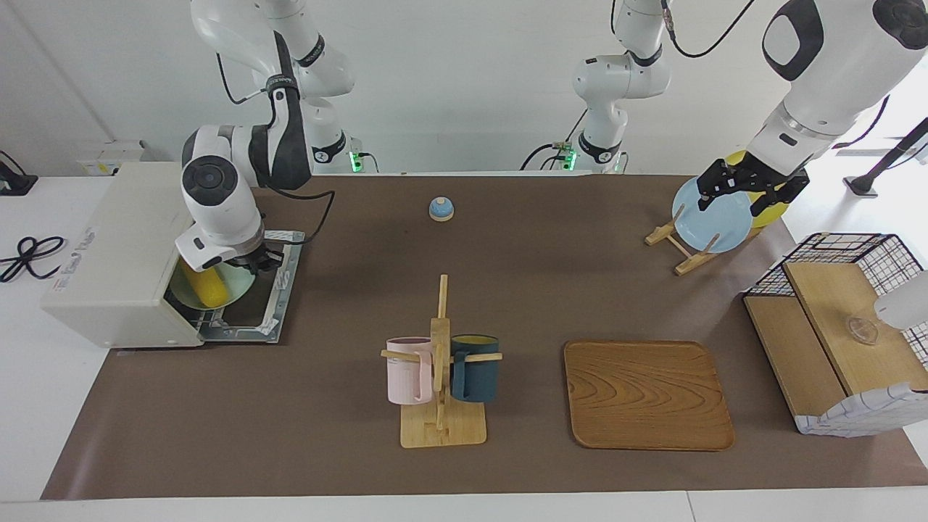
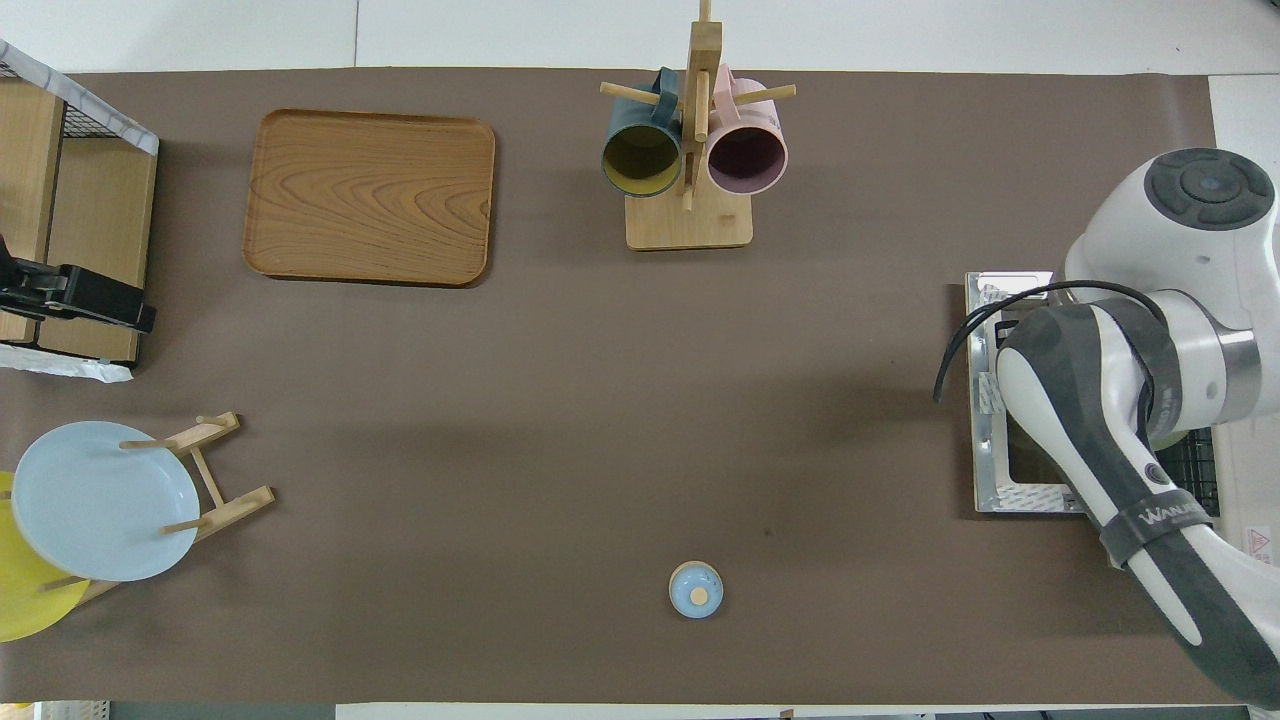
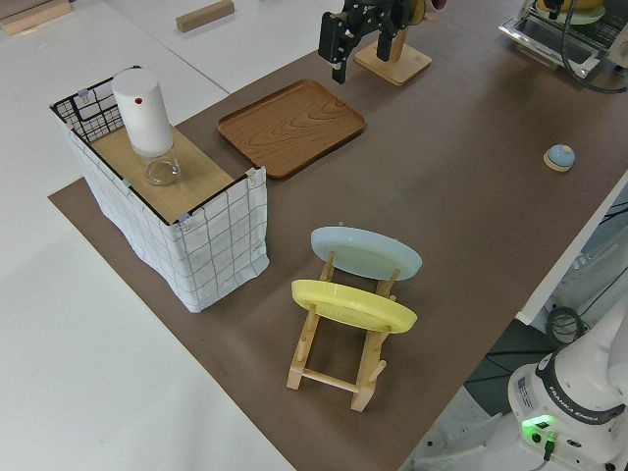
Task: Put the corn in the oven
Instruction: 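Carry the corn with the right gripper into the open toaster oven, then release the corn inside the oven with the right gripper, then withdraw the right gripper out of the oven, then push the oven door closed with the right gripper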
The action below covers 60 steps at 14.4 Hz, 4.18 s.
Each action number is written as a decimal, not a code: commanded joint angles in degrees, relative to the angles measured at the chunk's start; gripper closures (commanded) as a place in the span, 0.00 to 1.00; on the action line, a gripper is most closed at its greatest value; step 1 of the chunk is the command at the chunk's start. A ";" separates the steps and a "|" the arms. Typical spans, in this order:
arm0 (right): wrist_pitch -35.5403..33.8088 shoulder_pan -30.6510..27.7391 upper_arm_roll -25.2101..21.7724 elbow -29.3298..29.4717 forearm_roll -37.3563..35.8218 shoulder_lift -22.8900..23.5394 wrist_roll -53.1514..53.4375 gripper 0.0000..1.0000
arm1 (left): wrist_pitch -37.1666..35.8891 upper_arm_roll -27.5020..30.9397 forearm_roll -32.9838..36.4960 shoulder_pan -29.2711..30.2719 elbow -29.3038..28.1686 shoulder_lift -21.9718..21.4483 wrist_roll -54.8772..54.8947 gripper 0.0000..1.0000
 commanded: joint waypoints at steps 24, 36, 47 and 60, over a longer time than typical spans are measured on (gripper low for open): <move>10.82 3.46 1.50 -8.17 6.49 -2.90 0.35 1.00 | 3.19 -0.26 1.91 -0.13 -0.31 -0.35 -2.39 0.00; 23.00 2.32 1.32 -16.38 8.08 -0.62 1.41 1.00 | 1.18 -0.34 1.91 0.57 -0.40 -1.23 -2.31 0.00; 16.70 0.82 1.06 -12.18 -6.76 -0.62 1.06 1.00 | 0.64 -0.34 1.91 0.57 -0.40 -1.58 -2.31 0.00; -3.62 -6.21 0.89 -0.21 -7.83 -6.41 -14.58 1.00 | 0.55 -0.34 1.91 0.57 -0.40 -1.66 -2.39 0.00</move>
